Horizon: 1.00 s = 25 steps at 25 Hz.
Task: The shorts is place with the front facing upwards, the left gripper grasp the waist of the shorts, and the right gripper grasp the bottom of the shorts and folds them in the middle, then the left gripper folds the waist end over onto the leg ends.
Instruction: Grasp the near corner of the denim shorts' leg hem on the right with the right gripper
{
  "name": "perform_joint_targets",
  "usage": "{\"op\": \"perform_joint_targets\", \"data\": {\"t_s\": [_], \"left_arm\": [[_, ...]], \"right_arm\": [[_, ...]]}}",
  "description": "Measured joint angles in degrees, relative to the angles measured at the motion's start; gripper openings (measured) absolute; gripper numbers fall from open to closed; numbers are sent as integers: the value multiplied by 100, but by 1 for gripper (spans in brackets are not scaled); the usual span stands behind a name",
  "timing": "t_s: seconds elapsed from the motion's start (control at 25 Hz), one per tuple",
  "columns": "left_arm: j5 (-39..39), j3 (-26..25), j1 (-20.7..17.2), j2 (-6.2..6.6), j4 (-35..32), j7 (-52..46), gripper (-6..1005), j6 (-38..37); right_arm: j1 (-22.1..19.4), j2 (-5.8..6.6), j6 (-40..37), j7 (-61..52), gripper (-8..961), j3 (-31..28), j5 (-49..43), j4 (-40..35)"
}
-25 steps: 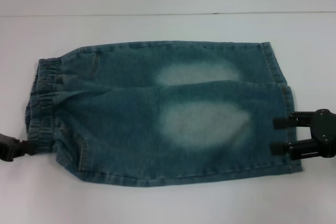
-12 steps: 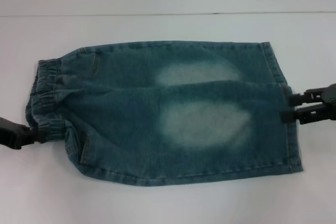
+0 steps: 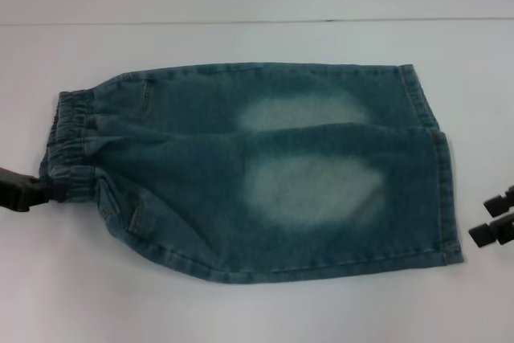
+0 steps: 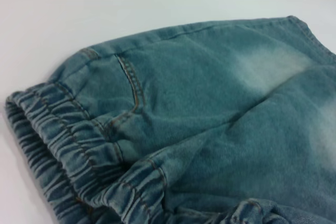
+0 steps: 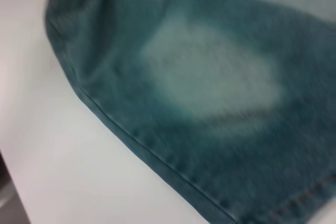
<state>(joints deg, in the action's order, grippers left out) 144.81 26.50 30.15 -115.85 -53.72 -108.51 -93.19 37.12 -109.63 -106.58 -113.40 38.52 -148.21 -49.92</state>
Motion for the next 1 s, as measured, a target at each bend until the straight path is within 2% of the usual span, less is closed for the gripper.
{"op": "perform_joint_targets", "data": {"t_s": [0.4,0.64,1.0], "left_arm": [[-121,-15,8,2,25,20,16,52],[-121,-13,10,2,36,23,16,66],[-120,-13,13,-14,49,27,16,142]], "right_arm": [[222,-83,506,-124,911,297,-568,579],[400,-111,793,-135,910,518,-610,989],[565,-181,860,-145,911,661,-616,1183]]}}
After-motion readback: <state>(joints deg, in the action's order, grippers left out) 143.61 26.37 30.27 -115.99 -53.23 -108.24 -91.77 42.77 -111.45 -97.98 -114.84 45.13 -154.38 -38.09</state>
